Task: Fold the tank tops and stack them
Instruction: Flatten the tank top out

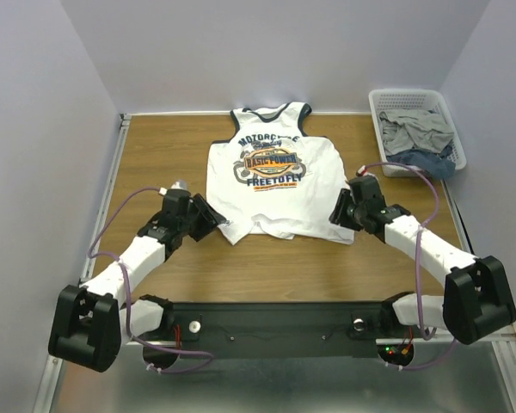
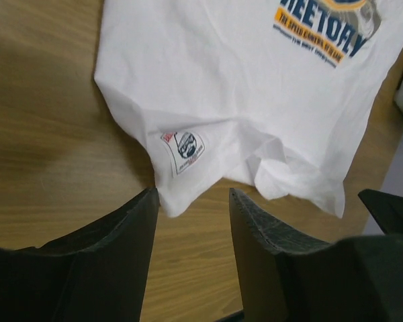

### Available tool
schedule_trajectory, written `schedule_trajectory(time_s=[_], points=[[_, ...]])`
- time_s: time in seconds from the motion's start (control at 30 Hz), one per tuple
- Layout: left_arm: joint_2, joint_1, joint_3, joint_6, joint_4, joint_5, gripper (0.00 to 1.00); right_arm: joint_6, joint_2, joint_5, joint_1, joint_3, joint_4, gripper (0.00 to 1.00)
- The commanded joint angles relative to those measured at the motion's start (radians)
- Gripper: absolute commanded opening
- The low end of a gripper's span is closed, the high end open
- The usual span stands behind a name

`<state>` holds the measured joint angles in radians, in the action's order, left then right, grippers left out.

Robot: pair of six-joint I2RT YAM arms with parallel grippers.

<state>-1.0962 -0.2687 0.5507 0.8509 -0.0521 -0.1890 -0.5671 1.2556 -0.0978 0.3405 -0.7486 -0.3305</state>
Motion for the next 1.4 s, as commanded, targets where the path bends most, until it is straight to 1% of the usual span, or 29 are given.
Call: schedule_trajectory(time_s=[0.0,0.03,0.1,0.23,0.27,0.43,0.6,0.63,0.7,0.73,0.8,0.83,0.87,0.9,1.0,1.07,1.17,1.27,1.3,1.37], points=[[-0.016,-0.108,-0.041,0.046,-0.011,0.046,0.61,-0.056,-0.050,-0.042,0.035,0.049,-0.005,0.46],[-0.022,-0.122,-0.050,0.053,0.013,0.042,0.63,-0.069,-0.056,-0.048,0.037,0.075,-0.007,0.46],[-0.040,-0.142,-0.070,0.057,0.038,0.034,0.66,-0.085,-0.082,-0.075,0.035,0.098,-0.010,0.47],[-0.076,-0.148,-0.077,0.045,0.070,0.034,0.70,-0.128,-0.153,-0.157,0.034,0.140,-0.030,0.55],[-0.096,-0.150,-0.072,0.039,0.075,0.034,0.70,-0.129,-0.157,-0.175,0.035,0.147,-0.030,0.56],[-0.185,-0.152,-0.034,0.011,0.101,0.034,0.70,-0.140,-0.128,-0.186,0.035,0.163,-0.031,0.56],[-0.258,-0.153,0.001,-0.006,0.130,0.029,0.65,-0.169,-0.116,-0.216,0.037,0.176,-0.031,0.56],[-0.264,-0.153,0.005,-0.010,0.136,0.031,0.61,-0.174,-0.113,-0.221,0.035,0.178,-0.031,0.56],[-0.271,-0.153,0.020,-0.015,0.138,0.031,0.49,-0.175,-0.096,-0.226,0.035,0.176,-0.031,0.56],[-0.272,-0.153,0.026,-0.016,0.138,0.031,0.36,-0.177,-0.093,-0.227,0.035,0.175,-0.031,0.54],[-0.268,-0.153,0.050,-0.026,0.132,0.023,0.17,-0.178,-0.091,-0.240,0.035,0.175,-0.031,0.52],[-0.263,-0.153,0.058,-0.029,0.127,0.025,0.06,-0.180,-0.094,-0.247,0.035,0.176,-0.031,0.51],[-0.258,-0.153,0.067,-0.033,0.114,0.028,0.02,-0.178,-0.099,-0.252,0.037,0.176,-0.031,0.51],[-0.249,-0.153,0.077,-0.039,0.103,0.034,0.00,-0.177,-0.102,-0.258,0.037,0.180,-0.031,0.51],[-0.228,-0.152,0.106,-0.053,0.066,0.051,0.00,-0.174,-0.094,-0.260,0.035,0.173,-0.031,0.47],[-0.214,-0.144,0.120,-0.061,0.054,0.057,0.00,-0.172,-0.082,-0.246,0.034,0.170,-0.030,0.37],[-0.189,-0.119,0.129,-0.076,0.021,0.063,0.00,-0.160,-0.042,-0.232,0.035,0.160,-0.025,0.29],[-0.174,-0.086,0.138,-0.098,0.002,0.059,0.00,-0.152,-0.039,-0.221,0.035,0.157,-0.010,0.21],[-0.168,-0.080,0.137,-0.102,-0.002,0.056,0.00,-0.151,-0.036,-0.218,0.035,0.146,-0.008,0.14],[-0.154,-0.058,0.129,-0.118,-0.008,0.040,0.00,-0.142,-0.028,-0.217,0.035,0.132,-0.005,0.07]])
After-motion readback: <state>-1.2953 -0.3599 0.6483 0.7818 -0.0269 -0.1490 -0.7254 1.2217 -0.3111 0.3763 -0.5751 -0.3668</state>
